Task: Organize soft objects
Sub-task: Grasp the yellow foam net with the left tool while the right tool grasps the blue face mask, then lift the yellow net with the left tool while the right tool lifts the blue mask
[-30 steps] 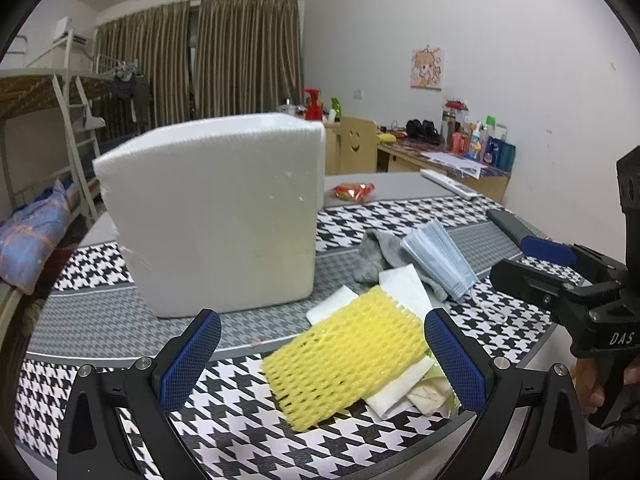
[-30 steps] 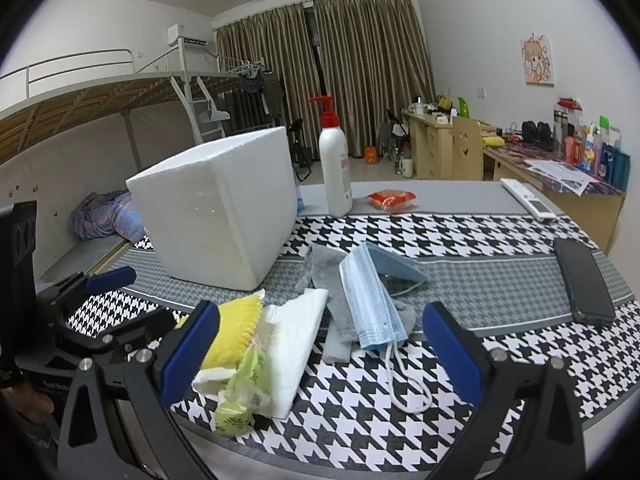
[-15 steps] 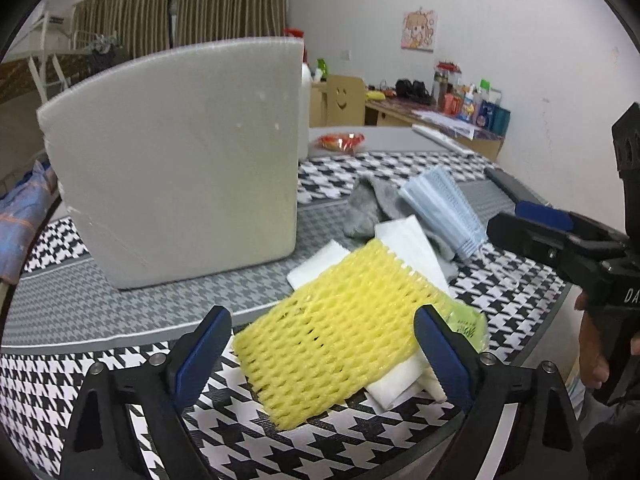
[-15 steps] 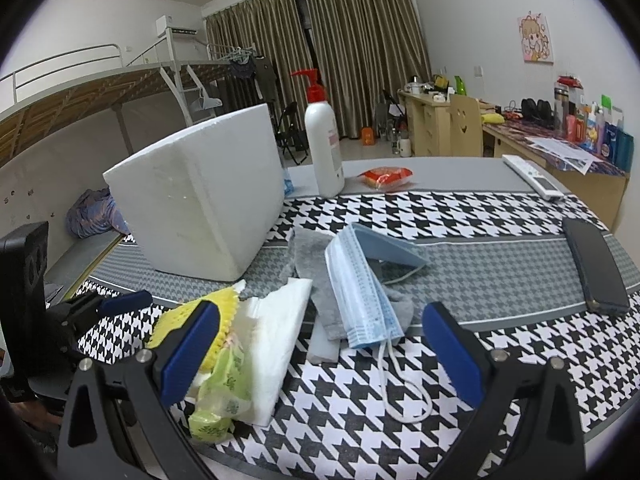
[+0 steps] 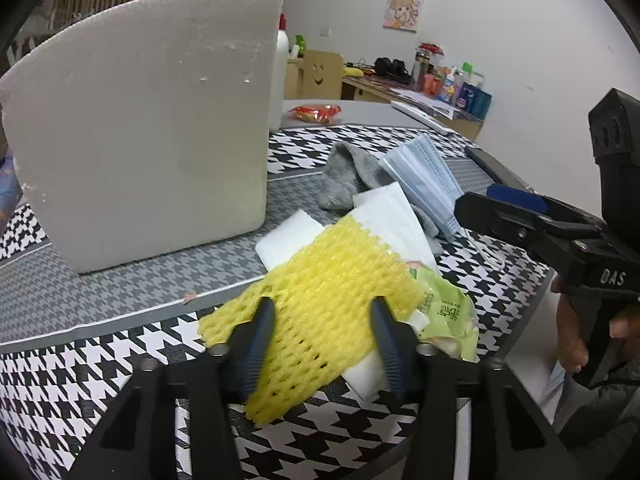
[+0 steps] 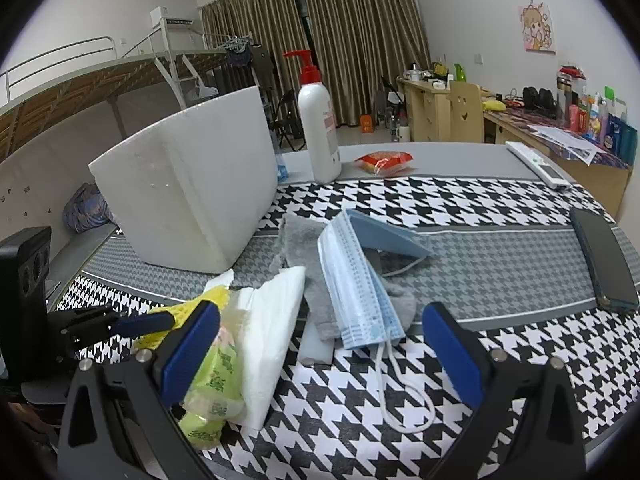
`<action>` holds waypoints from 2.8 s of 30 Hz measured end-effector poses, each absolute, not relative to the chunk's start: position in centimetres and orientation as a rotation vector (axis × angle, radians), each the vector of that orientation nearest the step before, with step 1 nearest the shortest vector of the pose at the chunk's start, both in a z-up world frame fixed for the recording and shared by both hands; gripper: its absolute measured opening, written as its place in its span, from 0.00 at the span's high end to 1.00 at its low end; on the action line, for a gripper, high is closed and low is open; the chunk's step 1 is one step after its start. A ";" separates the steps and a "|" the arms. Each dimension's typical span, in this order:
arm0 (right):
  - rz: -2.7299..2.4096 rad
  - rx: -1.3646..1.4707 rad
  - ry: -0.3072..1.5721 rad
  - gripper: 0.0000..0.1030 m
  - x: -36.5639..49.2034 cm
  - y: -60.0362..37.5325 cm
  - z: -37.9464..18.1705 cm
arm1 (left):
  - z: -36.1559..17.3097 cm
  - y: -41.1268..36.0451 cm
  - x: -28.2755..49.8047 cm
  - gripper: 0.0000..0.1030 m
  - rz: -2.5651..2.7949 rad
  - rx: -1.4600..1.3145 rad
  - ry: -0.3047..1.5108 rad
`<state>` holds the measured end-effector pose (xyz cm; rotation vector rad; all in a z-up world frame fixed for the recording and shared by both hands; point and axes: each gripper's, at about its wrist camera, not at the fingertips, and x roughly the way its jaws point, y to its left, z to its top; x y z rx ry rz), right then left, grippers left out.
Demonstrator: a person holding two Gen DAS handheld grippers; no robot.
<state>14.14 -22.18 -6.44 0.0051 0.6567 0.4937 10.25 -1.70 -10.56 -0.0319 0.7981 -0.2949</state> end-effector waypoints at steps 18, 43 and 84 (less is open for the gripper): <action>0.458 -0.018 0.734 0.60 16.3 -22.0 -7.7 | -10.5 -0.7 9.5 0.98 -0.324 -0.038 0.793; 0.489 0.003 0.647 0.93 13.2 -22.8 -5.2 | -8.0 0.5 5.7 0.94 -0.333 -0.006 0.718; 0.540 0.037 0.579 0.93 11.4 -23.4 -3.2 | -6.4 0.7 5.2 0.93 -0.319 0.008 0.616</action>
